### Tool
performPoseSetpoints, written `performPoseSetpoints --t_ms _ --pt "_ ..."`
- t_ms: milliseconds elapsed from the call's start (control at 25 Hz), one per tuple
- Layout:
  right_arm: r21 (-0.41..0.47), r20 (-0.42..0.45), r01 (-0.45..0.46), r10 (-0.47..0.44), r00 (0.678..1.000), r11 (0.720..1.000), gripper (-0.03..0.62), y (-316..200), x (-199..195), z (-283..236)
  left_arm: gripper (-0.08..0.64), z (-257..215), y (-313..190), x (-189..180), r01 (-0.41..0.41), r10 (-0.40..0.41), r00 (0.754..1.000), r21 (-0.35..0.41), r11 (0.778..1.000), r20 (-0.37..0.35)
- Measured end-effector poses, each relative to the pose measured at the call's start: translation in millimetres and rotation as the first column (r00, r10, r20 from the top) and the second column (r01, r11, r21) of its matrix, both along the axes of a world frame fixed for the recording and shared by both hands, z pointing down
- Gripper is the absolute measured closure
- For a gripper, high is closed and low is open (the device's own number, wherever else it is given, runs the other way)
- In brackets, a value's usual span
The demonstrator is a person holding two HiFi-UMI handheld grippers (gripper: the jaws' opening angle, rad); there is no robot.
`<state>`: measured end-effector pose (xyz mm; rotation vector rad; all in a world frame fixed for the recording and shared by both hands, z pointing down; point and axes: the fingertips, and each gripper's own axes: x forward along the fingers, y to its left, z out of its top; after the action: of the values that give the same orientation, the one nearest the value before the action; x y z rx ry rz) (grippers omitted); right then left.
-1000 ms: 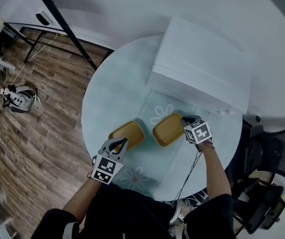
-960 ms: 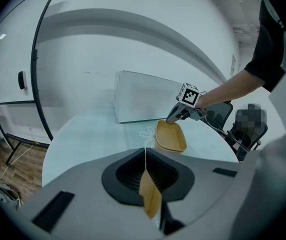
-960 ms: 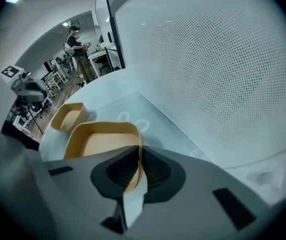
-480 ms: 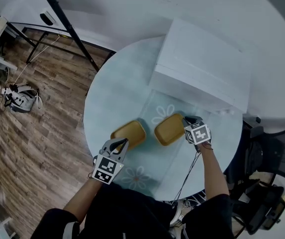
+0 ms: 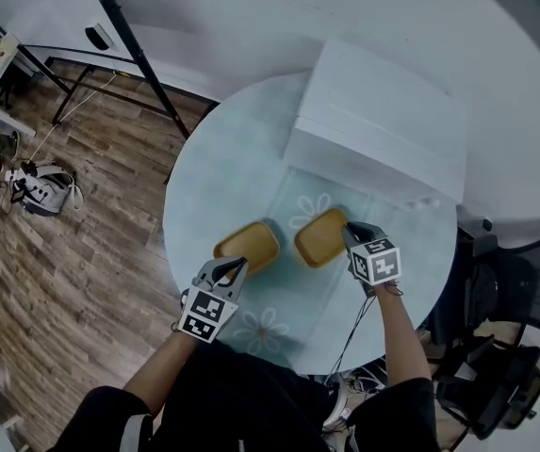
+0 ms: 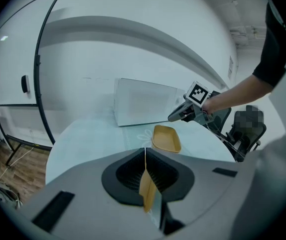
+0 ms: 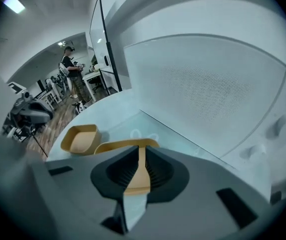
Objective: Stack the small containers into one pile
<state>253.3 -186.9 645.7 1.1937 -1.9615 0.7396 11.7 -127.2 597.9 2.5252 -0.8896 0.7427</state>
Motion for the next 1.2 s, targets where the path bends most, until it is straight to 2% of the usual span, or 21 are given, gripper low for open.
performPoseSetpoints --t_ms 280,640,960,1200 --pt "0.053 0.016 0.034 -0.035 0.999 0.998 0.555 19 -30 -19 0.545 -9 10 -5 -0.003 0.003 1.0 0.02 1.0 -0.009" --pt "0.055 0.038 0.12 -0.122 0.992 0.991 0.506 25 -82 -21 0.545 -14 21 -27 0.032 -0.031 0.999 0.029 0.999 -0.012" --pt "0.022 0.056 0.217 -0.218 0.974 0.976 0.474 17 -135 -9 0.545 -11 22 -51 0.087 -0.087 0.996 0.02 0.996 -0.012" --pt "-0.053 0.038 0.258 -0.256 0.966 0.965 0.472 14 -159 14 0.545 -8 23 -70 0.127 -0.127 0.992 0.011 0.992 -0.01"
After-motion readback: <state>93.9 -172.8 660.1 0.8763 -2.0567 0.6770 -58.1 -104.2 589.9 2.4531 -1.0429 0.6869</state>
